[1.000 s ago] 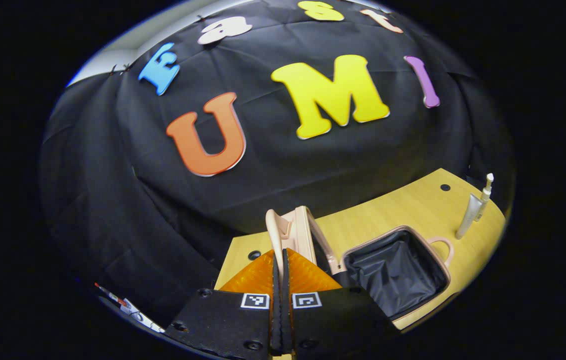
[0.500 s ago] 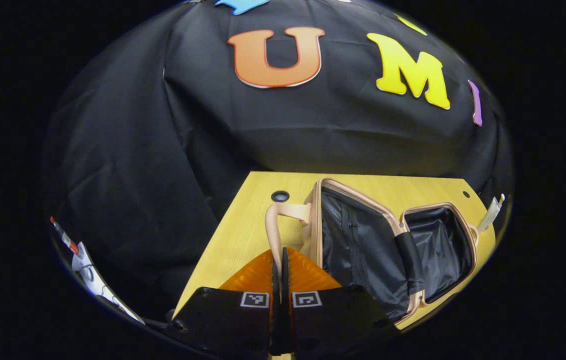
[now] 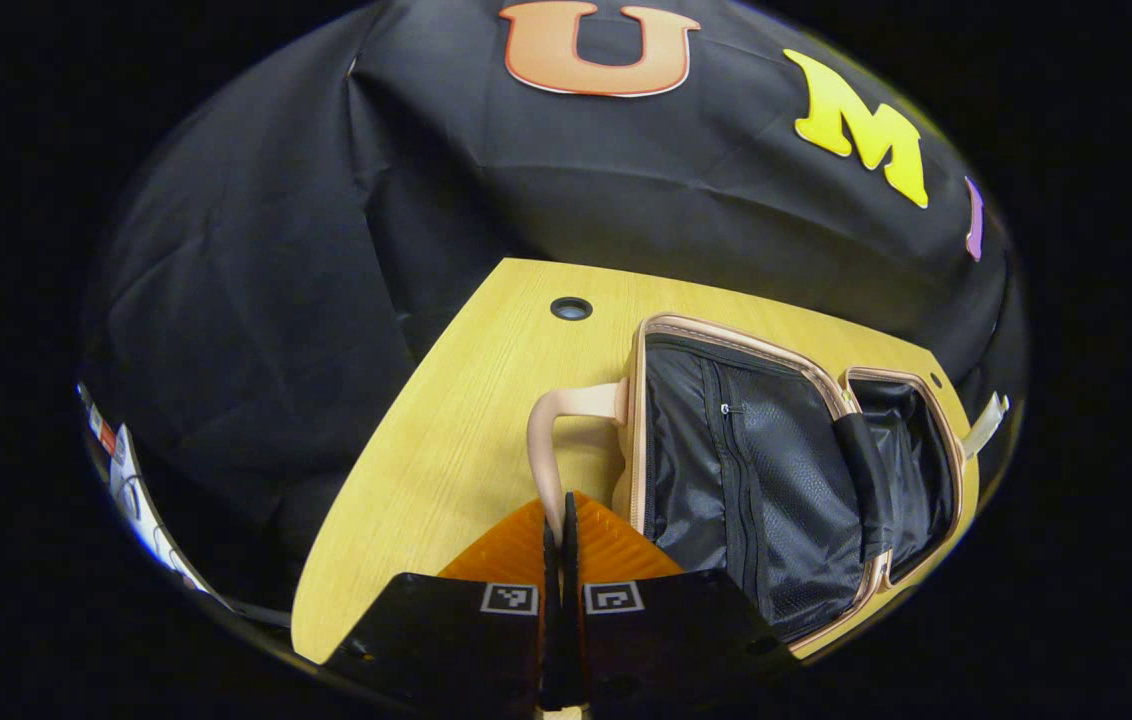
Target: First open the suitcase, pack the skin care products into it, and then close the suitcase.
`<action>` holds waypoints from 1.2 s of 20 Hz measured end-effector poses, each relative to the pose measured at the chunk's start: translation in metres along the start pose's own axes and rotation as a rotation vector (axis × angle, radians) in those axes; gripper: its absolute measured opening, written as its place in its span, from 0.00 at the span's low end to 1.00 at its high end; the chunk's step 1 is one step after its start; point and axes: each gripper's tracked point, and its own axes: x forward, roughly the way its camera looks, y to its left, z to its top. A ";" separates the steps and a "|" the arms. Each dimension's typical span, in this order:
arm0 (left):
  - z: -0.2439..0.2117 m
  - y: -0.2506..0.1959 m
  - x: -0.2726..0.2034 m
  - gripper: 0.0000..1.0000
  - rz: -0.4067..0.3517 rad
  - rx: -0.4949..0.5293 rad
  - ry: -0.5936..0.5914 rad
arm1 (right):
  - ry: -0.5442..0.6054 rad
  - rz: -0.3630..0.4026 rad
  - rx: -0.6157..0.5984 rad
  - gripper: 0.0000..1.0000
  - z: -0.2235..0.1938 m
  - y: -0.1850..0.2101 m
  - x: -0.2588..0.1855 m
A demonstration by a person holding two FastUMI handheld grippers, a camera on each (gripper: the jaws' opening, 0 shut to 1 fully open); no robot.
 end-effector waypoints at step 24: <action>0.016 -0.096 -0.090 0.92 0.049 0.038 -0.108 | -0.071 0.152 -0.078 0.80 -0.016 -0.045 0.045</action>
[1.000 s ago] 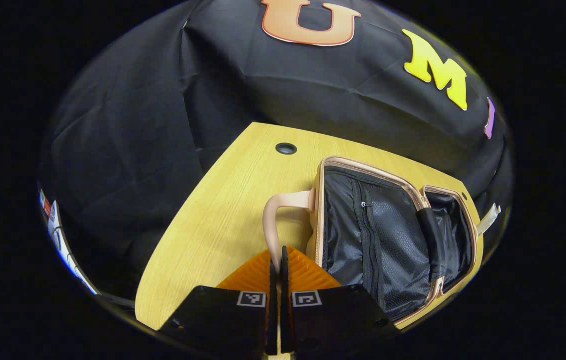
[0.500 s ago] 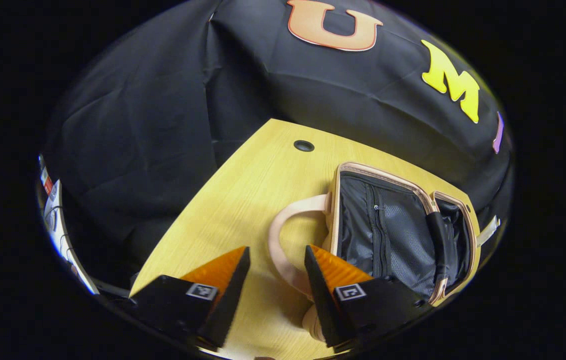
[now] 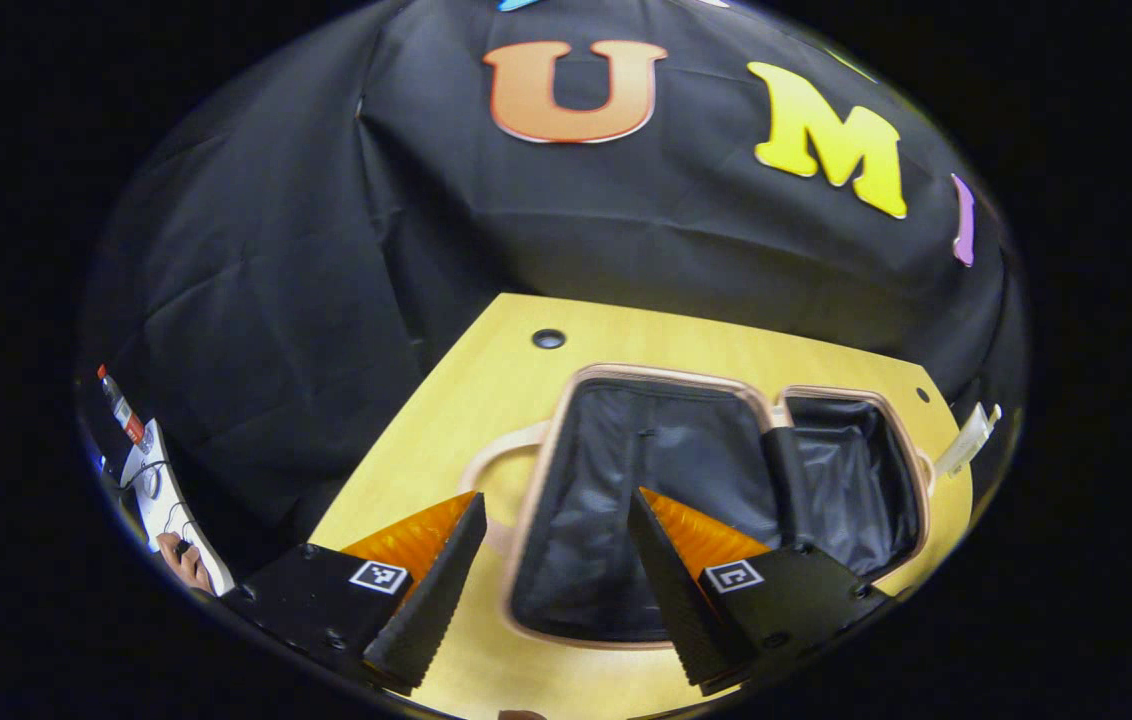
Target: First open the suitcase, pack the skin care products into it, and then close the suitcase.
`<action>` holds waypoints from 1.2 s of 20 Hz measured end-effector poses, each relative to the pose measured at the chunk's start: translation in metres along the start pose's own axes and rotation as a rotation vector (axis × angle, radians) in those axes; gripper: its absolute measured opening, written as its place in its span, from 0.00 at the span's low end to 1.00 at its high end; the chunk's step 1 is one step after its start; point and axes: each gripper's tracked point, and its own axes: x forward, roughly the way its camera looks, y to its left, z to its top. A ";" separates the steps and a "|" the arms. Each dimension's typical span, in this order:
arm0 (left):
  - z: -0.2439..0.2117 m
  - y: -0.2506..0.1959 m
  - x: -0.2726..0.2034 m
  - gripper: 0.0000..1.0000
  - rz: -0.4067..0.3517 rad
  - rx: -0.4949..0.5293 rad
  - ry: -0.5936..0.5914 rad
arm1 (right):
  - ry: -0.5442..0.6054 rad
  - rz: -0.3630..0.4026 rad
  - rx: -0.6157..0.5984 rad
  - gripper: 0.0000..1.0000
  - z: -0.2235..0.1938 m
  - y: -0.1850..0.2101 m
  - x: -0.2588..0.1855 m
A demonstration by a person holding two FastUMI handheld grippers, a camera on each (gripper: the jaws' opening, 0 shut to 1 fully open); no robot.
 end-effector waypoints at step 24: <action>-0.060 -0.525 -0.034 0.99 -0.547 0.237 0.112 | 0.125 0.153 0.007 0.80 -0.084 -0.141 0.089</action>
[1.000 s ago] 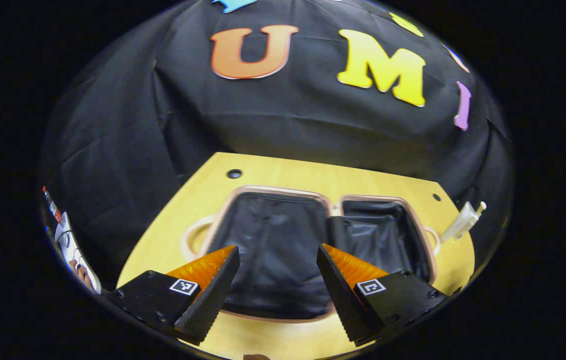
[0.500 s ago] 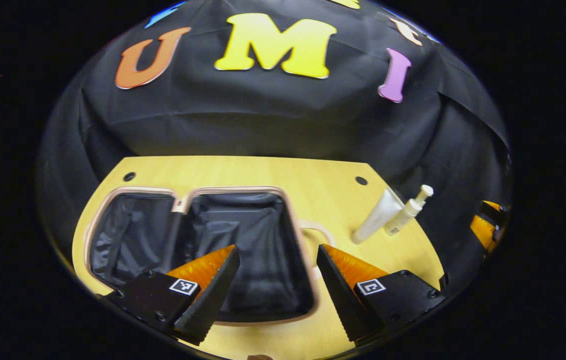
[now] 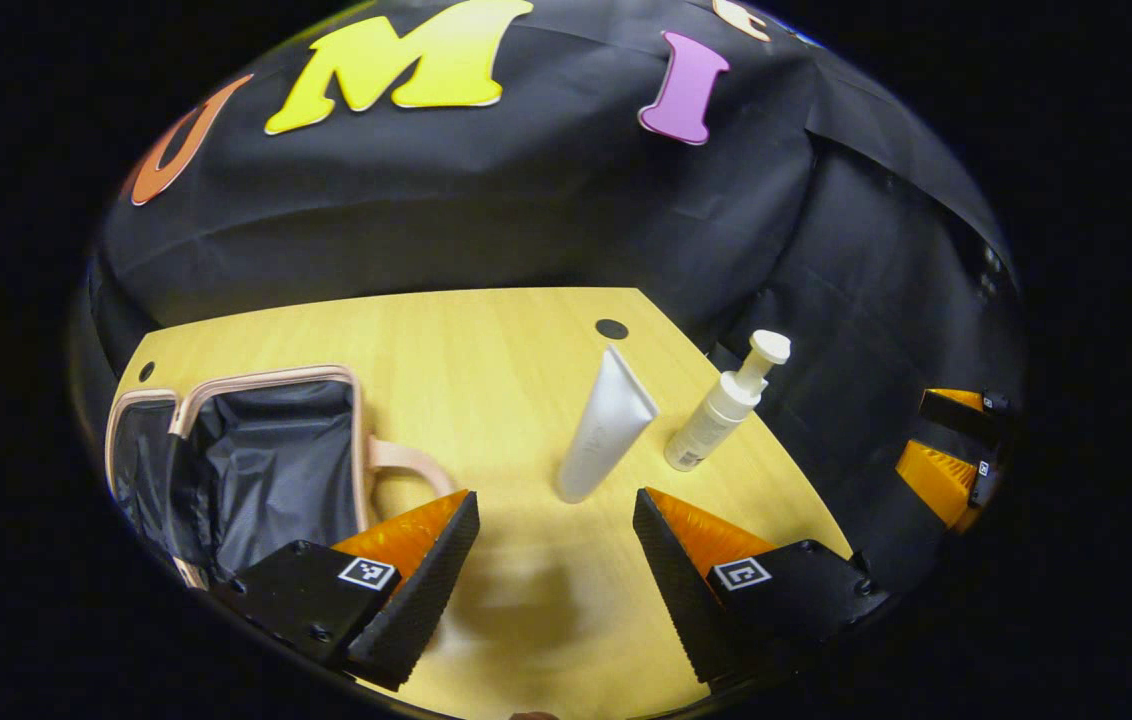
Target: First open the suitcase, pack the skin care products into it, and then close the suitcase.
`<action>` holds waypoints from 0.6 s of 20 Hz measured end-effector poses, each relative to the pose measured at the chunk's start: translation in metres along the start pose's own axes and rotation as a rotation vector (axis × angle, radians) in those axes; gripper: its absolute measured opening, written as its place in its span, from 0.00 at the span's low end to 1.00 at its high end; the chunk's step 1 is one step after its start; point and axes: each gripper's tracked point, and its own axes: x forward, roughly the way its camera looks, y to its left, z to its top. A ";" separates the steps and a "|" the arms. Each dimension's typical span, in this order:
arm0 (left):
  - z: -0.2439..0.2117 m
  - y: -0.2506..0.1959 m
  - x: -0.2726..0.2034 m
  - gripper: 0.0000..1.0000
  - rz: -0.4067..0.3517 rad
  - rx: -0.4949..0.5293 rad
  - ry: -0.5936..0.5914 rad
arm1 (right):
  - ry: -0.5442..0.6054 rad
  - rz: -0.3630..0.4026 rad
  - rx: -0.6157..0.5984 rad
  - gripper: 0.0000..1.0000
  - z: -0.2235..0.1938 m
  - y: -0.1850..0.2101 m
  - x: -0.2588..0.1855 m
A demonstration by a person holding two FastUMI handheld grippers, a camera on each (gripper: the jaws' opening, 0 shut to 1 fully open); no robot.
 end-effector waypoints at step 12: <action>-0.013 -0.016 0.109 0.84 0.021 -0.034 0.075 | 0.109 -0.015 -0.009 0.79 -0.045 -0.028 0.009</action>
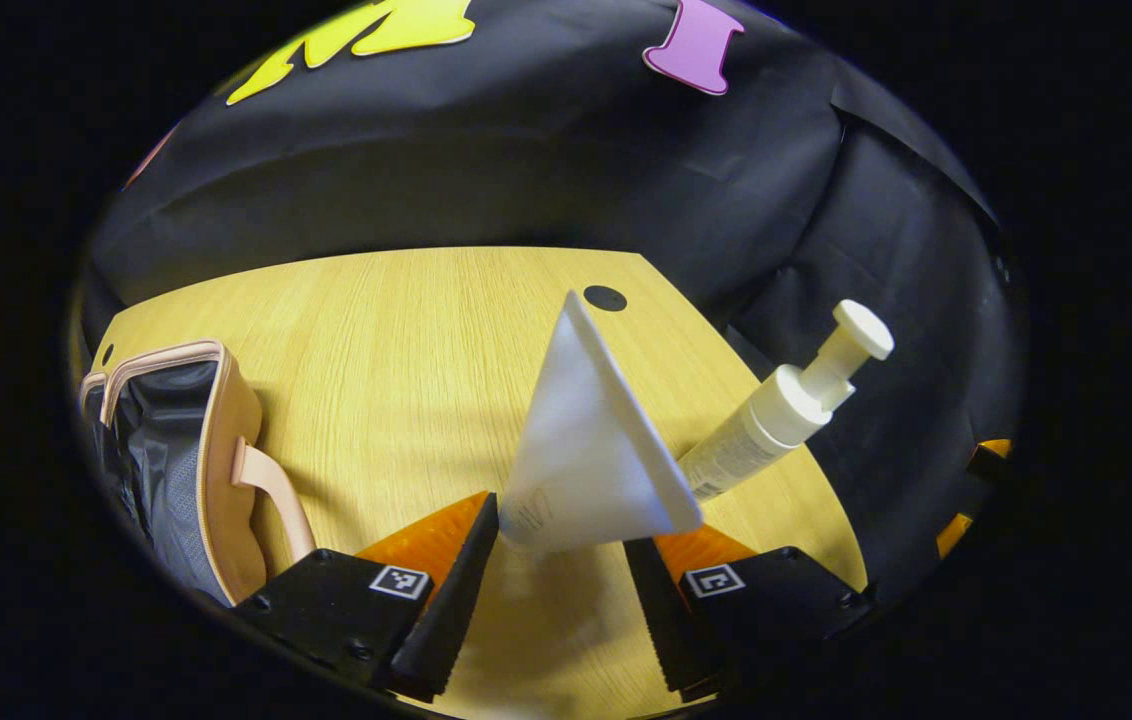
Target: First open the suitcase, pack the skin care products into it, and then close the suitcase.
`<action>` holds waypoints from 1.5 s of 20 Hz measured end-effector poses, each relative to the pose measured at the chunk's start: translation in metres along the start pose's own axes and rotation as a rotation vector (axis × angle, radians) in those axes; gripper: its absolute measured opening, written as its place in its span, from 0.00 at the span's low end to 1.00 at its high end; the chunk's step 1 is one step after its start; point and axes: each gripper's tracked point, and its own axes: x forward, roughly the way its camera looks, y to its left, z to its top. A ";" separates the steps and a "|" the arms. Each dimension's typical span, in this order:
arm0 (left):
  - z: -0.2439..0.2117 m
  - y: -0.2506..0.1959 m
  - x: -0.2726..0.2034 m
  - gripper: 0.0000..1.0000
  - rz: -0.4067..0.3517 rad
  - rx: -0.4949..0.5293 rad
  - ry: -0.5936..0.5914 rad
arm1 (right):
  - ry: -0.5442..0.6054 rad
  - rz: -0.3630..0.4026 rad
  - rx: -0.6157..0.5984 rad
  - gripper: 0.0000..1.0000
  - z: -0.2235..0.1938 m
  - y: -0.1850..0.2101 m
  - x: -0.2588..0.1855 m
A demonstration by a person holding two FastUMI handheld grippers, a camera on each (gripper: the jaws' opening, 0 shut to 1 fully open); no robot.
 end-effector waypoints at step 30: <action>0.013 0.047 -0.151 0.36 0.127 0.101 -0.079 | 0.028 0.047 0.184 0.70 0.059 0.078 0.168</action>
